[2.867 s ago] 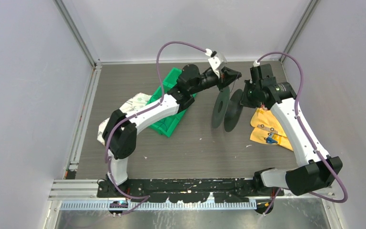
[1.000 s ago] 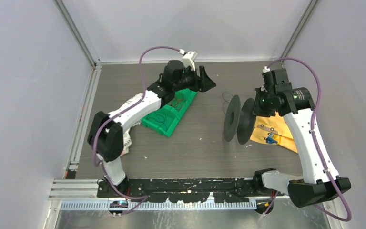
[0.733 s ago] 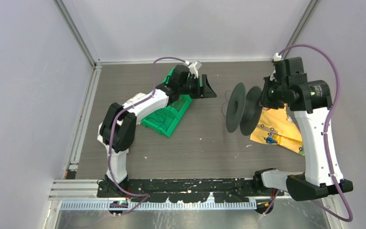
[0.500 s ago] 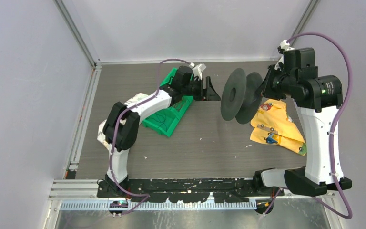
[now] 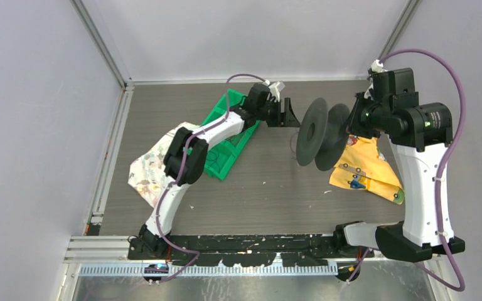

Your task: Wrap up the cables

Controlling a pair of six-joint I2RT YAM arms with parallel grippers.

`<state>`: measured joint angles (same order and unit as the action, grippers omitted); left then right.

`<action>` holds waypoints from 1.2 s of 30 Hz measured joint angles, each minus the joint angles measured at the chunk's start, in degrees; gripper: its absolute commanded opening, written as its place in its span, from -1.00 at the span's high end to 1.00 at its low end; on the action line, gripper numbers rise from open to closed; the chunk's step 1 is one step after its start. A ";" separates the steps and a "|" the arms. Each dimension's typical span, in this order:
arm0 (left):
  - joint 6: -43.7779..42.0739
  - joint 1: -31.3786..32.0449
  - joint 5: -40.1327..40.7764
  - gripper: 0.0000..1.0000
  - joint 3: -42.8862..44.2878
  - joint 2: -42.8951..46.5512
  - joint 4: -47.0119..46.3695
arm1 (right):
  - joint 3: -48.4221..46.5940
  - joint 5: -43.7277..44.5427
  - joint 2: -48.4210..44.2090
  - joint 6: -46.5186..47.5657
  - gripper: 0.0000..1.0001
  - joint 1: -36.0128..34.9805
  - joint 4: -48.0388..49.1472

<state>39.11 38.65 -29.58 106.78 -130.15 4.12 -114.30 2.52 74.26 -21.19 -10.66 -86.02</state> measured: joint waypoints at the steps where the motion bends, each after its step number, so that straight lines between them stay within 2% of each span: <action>1: -0.50 0.02 0.09 -0.35 3.39 -2.43 0.63 | 0.50 0.61 -0.50 -0.04 0.99 0.00 -0.26; 4: -1.77 0.13 0.37 -0.34 8.35 -6.54 1.25 | 1.57 2.03 -1.95 -0.24 0.99 0.00 -1.84; 10: -3.37 0.68 2.08 -0.33 12.70 -10.69 4.35 | 2.16 3.85 -4.46 -0.72 0.99 0.00 -4.33; 19: 4.44 2.16 5.73 -0.25 27.63 -16.63 15.67 | 3.96 4.00 -5.01 -1.44 0.99 0.00 -4.44; 22: 7.50 2.45 7.74 -0.28 26.60 -15.98 19.02 | 4.39 4.00 -5.01 -1.46 0.99 0.00 -4.42; 29: 16.11 2.54 13.99 -0.32 13.35 -9.53 24.24 | 6.47 3.61 -5.03 -1.51 0.99 0.00 -3.48; 36: 24.55 2.54 14.19 -0.30 12.17 -7.30 25.18 | 7.30 3.17 -5.03 -1.60 0.99 0.00 -2.19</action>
<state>63.66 41.19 -15.40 118.96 -137.45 29.30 -107.00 5.69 69.23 -22.79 -10.66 -88.20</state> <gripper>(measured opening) 0.671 0.050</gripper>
